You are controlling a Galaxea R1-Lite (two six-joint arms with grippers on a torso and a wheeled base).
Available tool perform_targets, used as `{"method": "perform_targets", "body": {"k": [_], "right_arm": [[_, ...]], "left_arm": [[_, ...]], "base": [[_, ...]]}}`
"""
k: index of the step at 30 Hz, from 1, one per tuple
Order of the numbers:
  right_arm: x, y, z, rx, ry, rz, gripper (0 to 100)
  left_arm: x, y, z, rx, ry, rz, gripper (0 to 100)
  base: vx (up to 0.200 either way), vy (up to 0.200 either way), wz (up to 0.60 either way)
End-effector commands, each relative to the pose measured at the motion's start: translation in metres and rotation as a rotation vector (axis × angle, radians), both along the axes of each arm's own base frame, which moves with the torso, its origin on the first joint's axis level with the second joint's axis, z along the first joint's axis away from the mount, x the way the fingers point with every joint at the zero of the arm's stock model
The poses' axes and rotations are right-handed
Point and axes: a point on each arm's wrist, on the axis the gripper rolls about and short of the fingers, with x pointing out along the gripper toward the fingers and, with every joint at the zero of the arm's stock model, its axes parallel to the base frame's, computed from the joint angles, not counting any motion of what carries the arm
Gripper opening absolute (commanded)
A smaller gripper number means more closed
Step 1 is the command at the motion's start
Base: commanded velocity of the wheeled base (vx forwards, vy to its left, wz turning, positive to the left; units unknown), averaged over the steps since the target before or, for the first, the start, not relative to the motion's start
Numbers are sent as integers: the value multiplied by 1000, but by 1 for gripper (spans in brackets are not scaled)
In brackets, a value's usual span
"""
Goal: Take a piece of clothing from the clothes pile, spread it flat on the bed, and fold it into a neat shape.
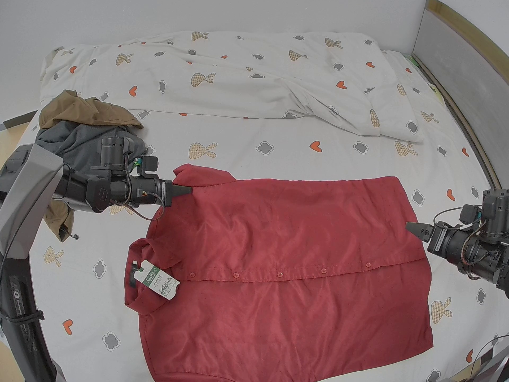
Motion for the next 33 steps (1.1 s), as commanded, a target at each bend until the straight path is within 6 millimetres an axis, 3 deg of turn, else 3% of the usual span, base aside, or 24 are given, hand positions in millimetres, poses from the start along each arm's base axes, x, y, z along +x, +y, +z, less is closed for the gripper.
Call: {"method": "perform_targets", "body": {"k": [1,8,11,12,13,15,16,17,19,21,25,33], "right_arm": [[0,0,-1,-1,5,0,100],[9,-4,-10,6,48,5,100],[42,-21,-27,24,97,-2,100],[42,-21,-27,24,97,-2,100],[63,-35,-37,-14,94,2,100],[87,-52,-45,-59,63,-2,100],[87,-52,-45,-59,63,-2,100],[106,-63,-46,-62,20,12,100],[107,-64,-46,-60,18,13,100],[138,-78,-40,-47,-46,31,100],[164,-80,-41,-48,-79,40,100],[191,-67,-57,-41,-77,71,100]], "left_arm": [[1,0,-8,2,21,1,0],[-4,1,-12,4,39,2,0],[-9,2,-7,1,42,7,0],[-9,2,-7,1,42,7,0],[-13,3,-9,3,55,7,0],[-16,4,-9,5,61,9,0],[-16,4,-9,5,61,9,0],[-18,6,-10,6,64,13,0],[-18,6,-10,6,64,13,0],[-18,7,-10,6,63,16,0],[-20,7,-11,7,69,16,0],[-20,7,-13,8,74,14,0]], "base": [[0,0,0],[0,0,0],[0,0,0],[0,0,0],[0,0,0],[0,0,0],[0,0,0],[0,0,0],[0,0,0],[0,0,0],[0,0,0],[0,0,0]]}}
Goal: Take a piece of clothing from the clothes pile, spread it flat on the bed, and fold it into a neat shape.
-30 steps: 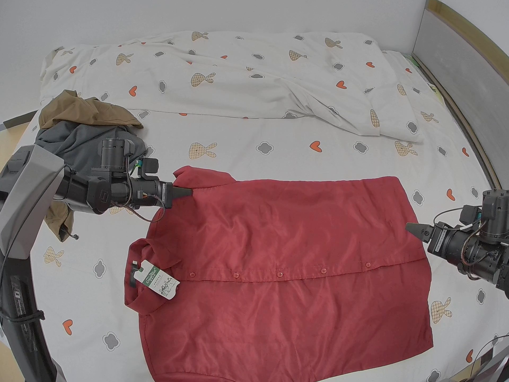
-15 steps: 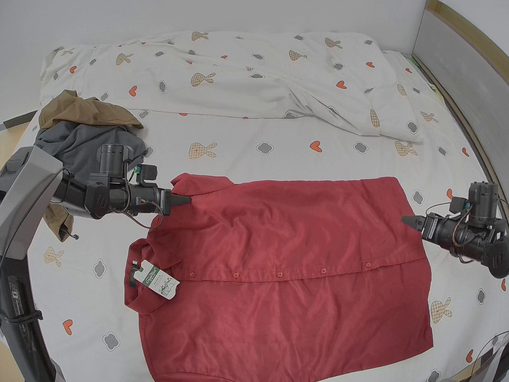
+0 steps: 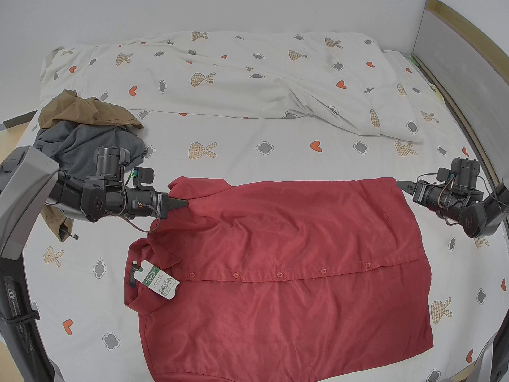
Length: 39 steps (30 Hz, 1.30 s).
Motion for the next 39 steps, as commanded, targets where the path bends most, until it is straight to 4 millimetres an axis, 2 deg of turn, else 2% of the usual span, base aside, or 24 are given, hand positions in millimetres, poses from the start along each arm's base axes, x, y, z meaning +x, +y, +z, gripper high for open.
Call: {"method": "perform_targets", "body": {"k": [1,5,13,17,18,22,28,36,37,39], "right_arm": [[25,7,-29,6,42,23,100],[39,6,-36,9,37,16,100],[55,11,-29,45,-11,15,100],[56,10,-31,50,-7,19,100],[57,11,-38,51,8,22,100],[61,10,-43,52,14,16,100],[65,6,-45,68,11,1,100],[63,14,-42,78,11,23,100],[63,14,-42,78,11,23,0],[63,16,-41,79,10,28,0]], "left_arm": [[-1,0,0,0,4,0,0],[-2,0,-2,1,10,-1,0],[-3,-1,-6,2,24,-4,0],[-4,-2,-7,4,26,-6,0],[-4,-2,-7,4,26,-6,0],[-5,-2,-9,4,32,-8,0],[-6,-2,-10,4,35,-8,0],[-6,-3,-11,6,41,-8,0],[-6,-3,-11,6,41,-8,0],[-5,-3,-13,6,44,-8,0]], "base": [[0,0,0],[0,0,0],[0,0,0],[0,0,0],[0,0,0],[0,0,0],[0,0,0],[0,0,0],[0,0,0],[0,0,0]]}}
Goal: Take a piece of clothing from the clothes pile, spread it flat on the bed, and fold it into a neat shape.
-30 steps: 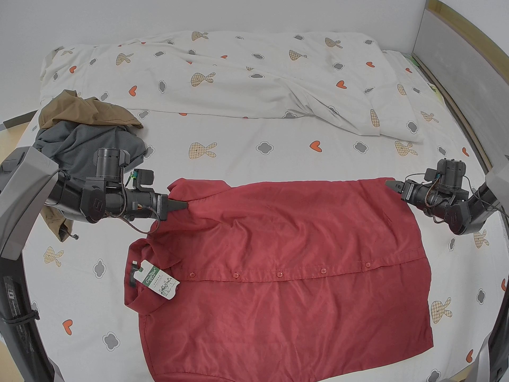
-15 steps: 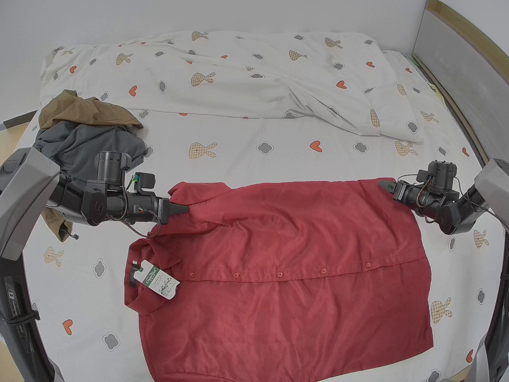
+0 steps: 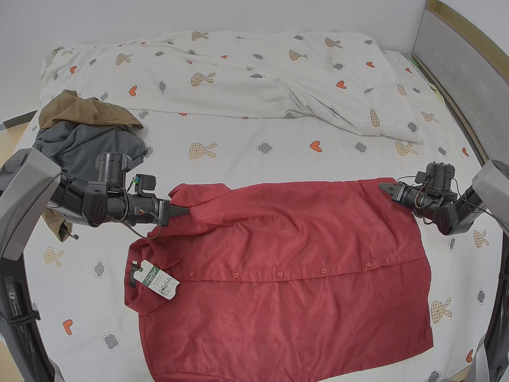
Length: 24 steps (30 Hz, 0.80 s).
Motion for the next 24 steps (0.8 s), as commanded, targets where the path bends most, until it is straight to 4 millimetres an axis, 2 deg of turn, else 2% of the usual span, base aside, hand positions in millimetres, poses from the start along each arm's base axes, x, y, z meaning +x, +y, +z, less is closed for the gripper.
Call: {"method": "perform_targets", "body": {"k": [1,10,12,17,21,24], "right_arm": [[0,3,2,1,-4,7,0],[-1,-2,6,1,-15,-4,0],[-3,-4,18,0,-41,-9,0],[-7,-4,29,0,-63,-9,0],[-8,-3,27,-1,-53,-12,0],[-9,-2,23,1,40,-16,0]], "left_arm": [[0,0,-2,0,6,0,0],[1,0,-4,1,10,0,0],[1,0,-4,1,9,0,0],[0,0,-2,-1,5,1,0],[0,0,-1,-1,4,1,0],[0,0,0,-3,6,6,0]], "base": [[0,0,0],[0,0,0],[0,0,0],[0,0,0],[0,0,0],[0,0,0]]}}
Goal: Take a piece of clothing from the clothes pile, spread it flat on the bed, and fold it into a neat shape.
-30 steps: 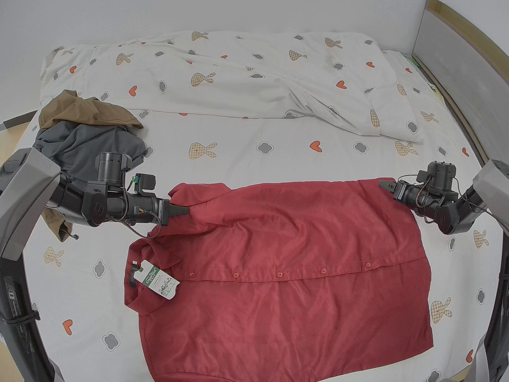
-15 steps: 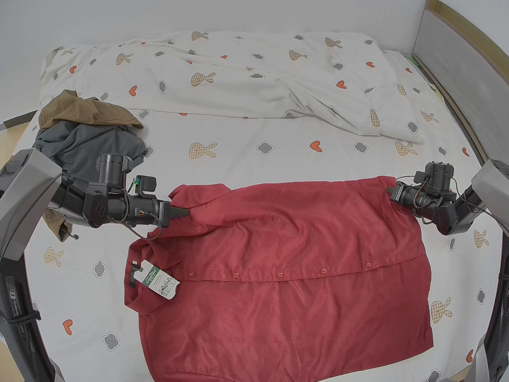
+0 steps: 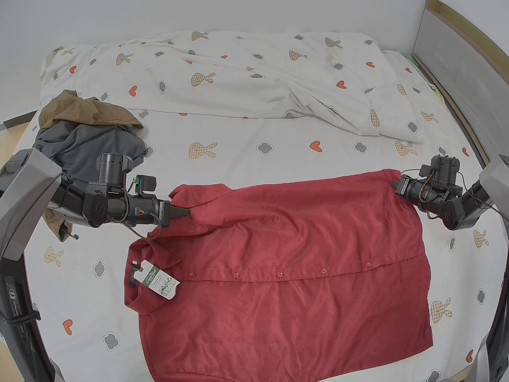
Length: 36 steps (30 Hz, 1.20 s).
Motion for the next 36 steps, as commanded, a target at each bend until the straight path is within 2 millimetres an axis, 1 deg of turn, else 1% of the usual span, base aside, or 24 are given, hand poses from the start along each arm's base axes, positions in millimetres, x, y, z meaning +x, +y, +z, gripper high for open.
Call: {"method": "perform_targets", "body": {"k": [1,4,7,9,10,16,19,20,22,23,24,25,27,28,29,30,31,32,33,34,36], "right_arm": [[-2,1,2,3,93,-2,0],[-2,0,2,1,170,-2,0],[-4,-1,9,-2,154,-3,0],[-5,-1,9,-2,156,-3,0],[-5,-1,9,-3,155,-1,100],[-5,-1,11,-2,151,-3,100],[-7,-3,18,-2,136,-7,100],[-9,-9,23,0,122,-20,100],[-12,-14,32,0,102,-30,100],[-13,-14,33,2,101,-29,100],[-17,-20,42,3,81,-44,100],[-19,-21,44,1,78,-46,100],[-28,-25,54,-4,62,-55,100],[-36,-25,61,-4,54,-60,100],[-47,-25,68,-10,47,-63,100],[-58,-24,73,-16,46,-62,100],[-69,-22,78,-28,42,-57,100],[-69,-22,78,-28,42,-57,100],[-98,-14,88,-72,31,-30,100],[-115,-9,90,-94,31,-12,100],[-151,8,92,-132,31,44,100]], "left_arm": [[0,0,3,1,-3,9,0],[0,0,7,21,-6,42,0],[-1,-1,9,12,29,56,0],[-1,-1,10,12,31,57,0],[-1,-1,10,13,32,58,100],[-1,-1,10,14,28,56,100],[-1,0,10,16,19,55,100],[1,4,13,16,-1,63,100],[2,12,15,13,-27,84,100],[2,13,16,13,-30,85,100],[3,21,23,9,-71,105,100],[3,25,25,8,-80,117,100],[1,39,38,8,-116,152,100],[-4,49,51,7,-142,177,100],[-14,58,65,8,-163,200,100],[-25,62,75,9,-172,214,100],[-36,63,82,10,-174,218,100],[-36,63,82,10,-174,218,100],[-67,58,93,21,-145,220,100],[-87,50,93,34,-106,213,100],[-122,33,87,97,-38,200,100]], "base": [[0,0,0],[0,0,0],[0,0,0],[0,0,0],[0,0,0],[0,0,0],[0,0,0],[0,0,0],[0,0,0],[0,0,0],[0,0,0],[0,0,0],[0,0,0],[0,0,0],[0,0,0],[0,0,0],[0,0,0],[0,0,0],[0,0,0],[0,0,0],[0,0,0]]}}
